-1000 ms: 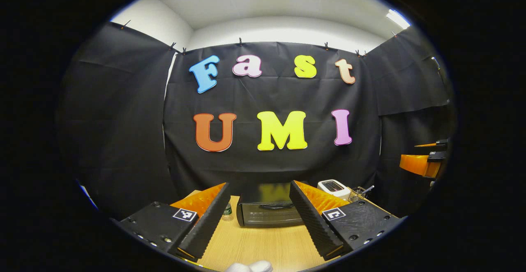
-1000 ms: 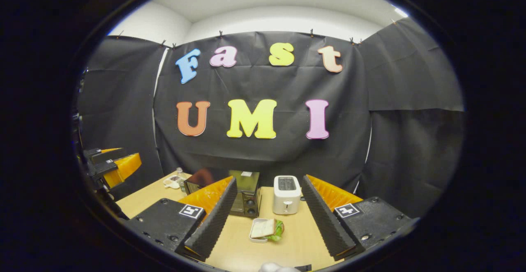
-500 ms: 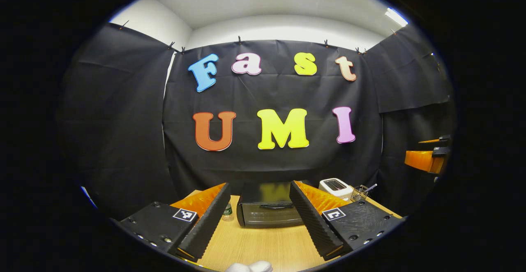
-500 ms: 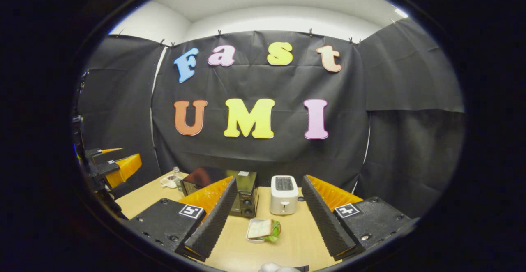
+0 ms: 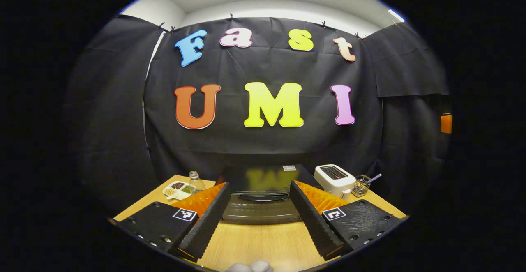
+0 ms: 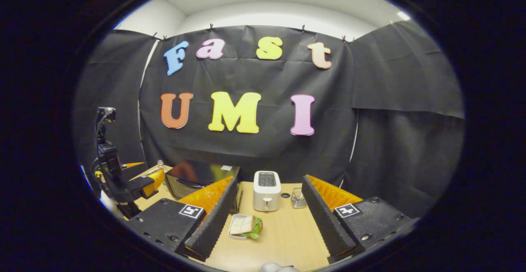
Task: Open the electric oven with the left hand, put the food in, and close the electric oven.
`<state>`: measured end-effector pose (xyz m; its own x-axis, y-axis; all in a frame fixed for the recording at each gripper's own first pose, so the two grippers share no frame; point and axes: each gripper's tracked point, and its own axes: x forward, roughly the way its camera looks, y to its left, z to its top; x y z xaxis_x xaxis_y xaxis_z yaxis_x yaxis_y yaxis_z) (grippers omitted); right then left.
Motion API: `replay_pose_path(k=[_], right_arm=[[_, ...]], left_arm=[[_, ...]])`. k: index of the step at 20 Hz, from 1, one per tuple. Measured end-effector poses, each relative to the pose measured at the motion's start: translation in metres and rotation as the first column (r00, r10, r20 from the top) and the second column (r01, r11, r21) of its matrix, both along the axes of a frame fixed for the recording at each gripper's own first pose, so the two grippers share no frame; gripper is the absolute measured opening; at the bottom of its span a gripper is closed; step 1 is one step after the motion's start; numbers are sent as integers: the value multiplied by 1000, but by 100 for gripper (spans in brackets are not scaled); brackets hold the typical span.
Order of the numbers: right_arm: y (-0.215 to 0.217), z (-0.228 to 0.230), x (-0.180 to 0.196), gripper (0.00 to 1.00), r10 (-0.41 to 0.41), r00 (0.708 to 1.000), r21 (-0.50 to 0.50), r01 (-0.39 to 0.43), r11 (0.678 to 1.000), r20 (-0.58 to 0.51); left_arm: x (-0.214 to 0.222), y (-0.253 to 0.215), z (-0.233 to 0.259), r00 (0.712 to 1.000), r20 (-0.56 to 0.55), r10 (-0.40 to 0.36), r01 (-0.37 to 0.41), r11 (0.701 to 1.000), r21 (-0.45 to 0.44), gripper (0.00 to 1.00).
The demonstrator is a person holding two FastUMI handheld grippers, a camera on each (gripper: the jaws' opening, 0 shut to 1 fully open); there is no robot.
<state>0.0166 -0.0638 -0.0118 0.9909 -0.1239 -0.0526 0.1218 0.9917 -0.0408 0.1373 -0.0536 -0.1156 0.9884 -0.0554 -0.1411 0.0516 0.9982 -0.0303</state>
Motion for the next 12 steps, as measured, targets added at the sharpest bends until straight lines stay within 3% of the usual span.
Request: replay_pose_path(k=[1,2,3,4,6,7,8,10,11,12], right_arm=[[-5,-3,0,100,-14,1000,-3,14,1000,-8],[-9,-4,1,92,-28,999,-4,28,1000,-17],[-13,-7,2,91,-41,999,-1,41,999,-24],[-16,-9,3,100,-51,998,2,51,999,-32],[-20,-13,2,100,-69,997,12,69,998,-45],[-22,-17,4,100,-78,996,17,79,997,-51],[-24,-20,3,100,-86,994,23,87,996,-60],[-26,-25,3,100,-98,993,29,100,995,-70],[-29,-27,3,92,-107,991,27,109,994,-76],[-30,-30,2,100,-112,990,28,115,993,-83]], left_arm=[[15,-4,-10,1000,-13,1,-1,1000,-2,95],[31,-8,-19,1000,-29,0,0,1000,-4,95],[46,-8,-28,999,-40,8,-7,1000,5,95],[60,-9,-40,998,-61,11,-11,1000,12,95],[84,-7,-62,995,-96,24,-22,999,26,95],[95,-7,-75,992,-121,25,-22,999,31,100],[103,-9,-84,990,-138,24,-20,999,35,95],[116,-8,-100,986,-165,29,-20,998,54,95],[120,-8,-106,984,-177,30,-20,998,59,95],[120,-11,-116,979,-203,18,-7,999,54,88]])
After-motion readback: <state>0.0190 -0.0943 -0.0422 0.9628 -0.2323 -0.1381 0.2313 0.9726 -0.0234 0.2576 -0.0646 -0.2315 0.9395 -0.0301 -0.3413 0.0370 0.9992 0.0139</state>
